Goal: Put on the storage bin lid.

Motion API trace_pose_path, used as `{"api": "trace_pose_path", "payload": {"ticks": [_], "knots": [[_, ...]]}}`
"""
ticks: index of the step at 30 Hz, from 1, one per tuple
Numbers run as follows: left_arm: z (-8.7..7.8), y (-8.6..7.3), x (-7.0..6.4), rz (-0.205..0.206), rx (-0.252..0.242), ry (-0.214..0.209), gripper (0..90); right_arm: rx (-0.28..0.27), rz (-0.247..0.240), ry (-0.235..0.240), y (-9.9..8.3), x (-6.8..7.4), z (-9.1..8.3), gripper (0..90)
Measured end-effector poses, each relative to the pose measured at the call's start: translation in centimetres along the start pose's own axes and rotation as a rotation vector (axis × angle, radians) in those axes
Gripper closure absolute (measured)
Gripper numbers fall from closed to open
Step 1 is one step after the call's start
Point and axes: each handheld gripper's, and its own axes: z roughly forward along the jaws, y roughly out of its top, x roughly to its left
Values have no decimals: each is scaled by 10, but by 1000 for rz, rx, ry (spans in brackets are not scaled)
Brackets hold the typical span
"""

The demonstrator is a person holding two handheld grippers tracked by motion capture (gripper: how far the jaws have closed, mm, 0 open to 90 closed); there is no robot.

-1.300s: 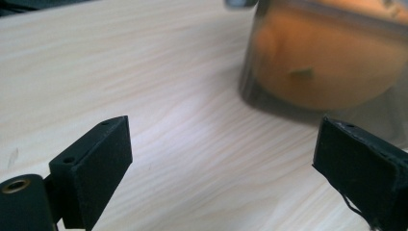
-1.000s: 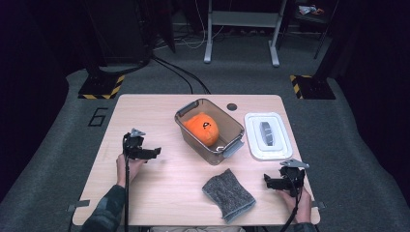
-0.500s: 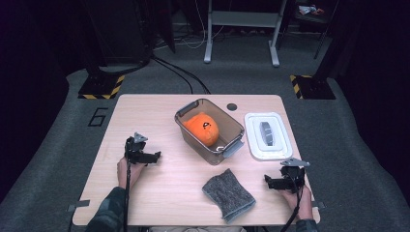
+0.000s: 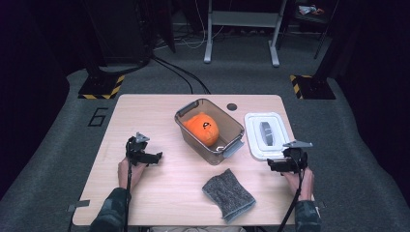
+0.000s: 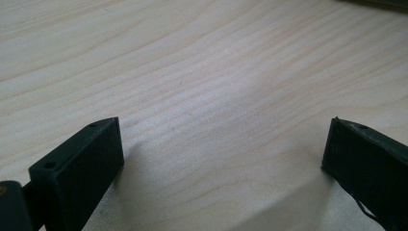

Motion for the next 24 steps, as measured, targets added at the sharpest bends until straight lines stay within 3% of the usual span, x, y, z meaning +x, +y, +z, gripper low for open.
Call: {"api": "trace_pose_path", "payload": {"ticks": [9, 21, 24], "knots": [[0, 0, 0, -1, 4, 3, 1, 16, 16, -8, 34, -9, 22, 40], [1, 0, 0, -1, -3, 2, 2, 49, 11, -11, 57, -8, 55, 72], [1, 0, 0, -3, -11, 2, 2, 30, 25, -26, 66, -9, 61, 139]]}}
